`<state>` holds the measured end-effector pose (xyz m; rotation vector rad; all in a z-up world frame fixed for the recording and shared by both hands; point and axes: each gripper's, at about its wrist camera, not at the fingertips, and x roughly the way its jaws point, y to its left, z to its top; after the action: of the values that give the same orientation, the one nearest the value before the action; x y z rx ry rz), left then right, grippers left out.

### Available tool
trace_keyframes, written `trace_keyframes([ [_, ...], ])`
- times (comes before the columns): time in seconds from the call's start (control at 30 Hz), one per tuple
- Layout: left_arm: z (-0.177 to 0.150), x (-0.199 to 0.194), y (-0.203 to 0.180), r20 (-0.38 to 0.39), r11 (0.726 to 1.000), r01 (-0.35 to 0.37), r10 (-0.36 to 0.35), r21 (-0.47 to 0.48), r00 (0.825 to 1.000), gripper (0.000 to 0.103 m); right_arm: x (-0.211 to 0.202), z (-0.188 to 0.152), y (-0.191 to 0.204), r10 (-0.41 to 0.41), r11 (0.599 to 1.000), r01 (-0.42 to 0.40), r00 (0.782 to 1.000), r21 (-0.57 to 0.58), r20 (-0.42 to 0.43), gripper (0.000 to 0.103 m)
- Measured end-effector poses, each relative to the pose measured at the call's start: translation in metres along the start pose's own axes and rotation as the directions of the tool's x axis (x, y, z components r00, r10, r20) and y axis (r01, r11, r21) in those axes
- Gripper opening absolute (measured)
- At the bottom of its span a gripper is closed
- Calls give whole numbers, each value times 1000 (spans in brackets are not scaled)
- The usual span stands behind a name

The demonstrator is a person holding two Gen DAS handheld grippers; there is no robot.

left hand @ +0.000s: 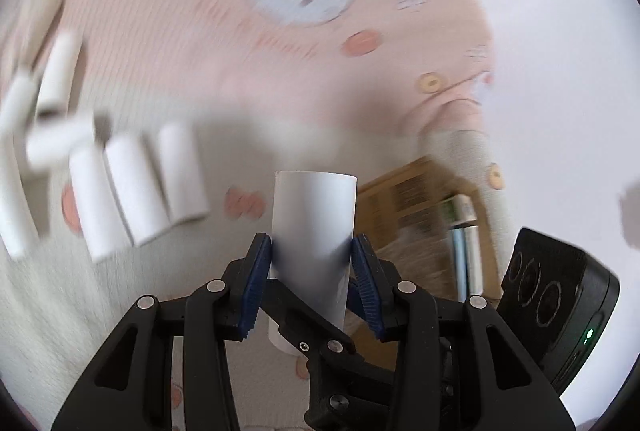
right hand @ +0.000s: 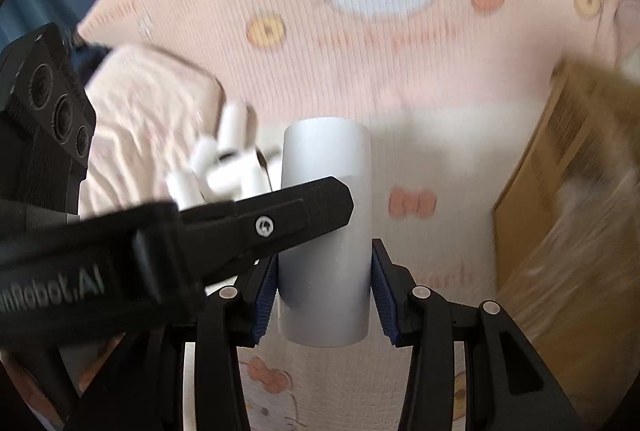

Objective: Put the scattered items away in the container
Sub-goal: 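Carry both held tubes up and over to the cardboard box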

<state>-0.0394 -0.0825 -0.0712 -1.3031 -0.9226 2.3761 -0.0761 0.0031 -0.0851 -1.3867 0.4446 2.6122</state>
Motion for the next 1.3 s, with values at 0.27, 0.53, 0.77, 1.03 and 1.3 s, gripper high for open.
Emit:
trace_keyframes([
  [0.27, 51, -14, -84, 66, 988, 54, -64, 144, 996, 45, -75, 60, -23, -25, 1000, 26, 994, -6, 107, 41],
  [0.53, 105, 2, -193, 1, 895, 125, -138, 427, 990, 45, -147, 121, -71, -127, 992, 129, 962, 10, 240, 41],
  [0.77, 101, 74, -224, -180, 860, 287, -230, 422, 956, 44, -164, 93, -136, -211, 975, 184, 940, 123, 267, 41],
  [1.03, 68, 148, -231, -336, 869, 245, -98, 430, 937, 44, -136, 65, -190, -202, 955, 189, 979, 228, 32, 41],
  [1.3, 58, 192, -195, -470, 931, 201, -36, 306, 882, 44, -101, 44, -213, -112, 948, 150, 983, 281, -147, 41],
])
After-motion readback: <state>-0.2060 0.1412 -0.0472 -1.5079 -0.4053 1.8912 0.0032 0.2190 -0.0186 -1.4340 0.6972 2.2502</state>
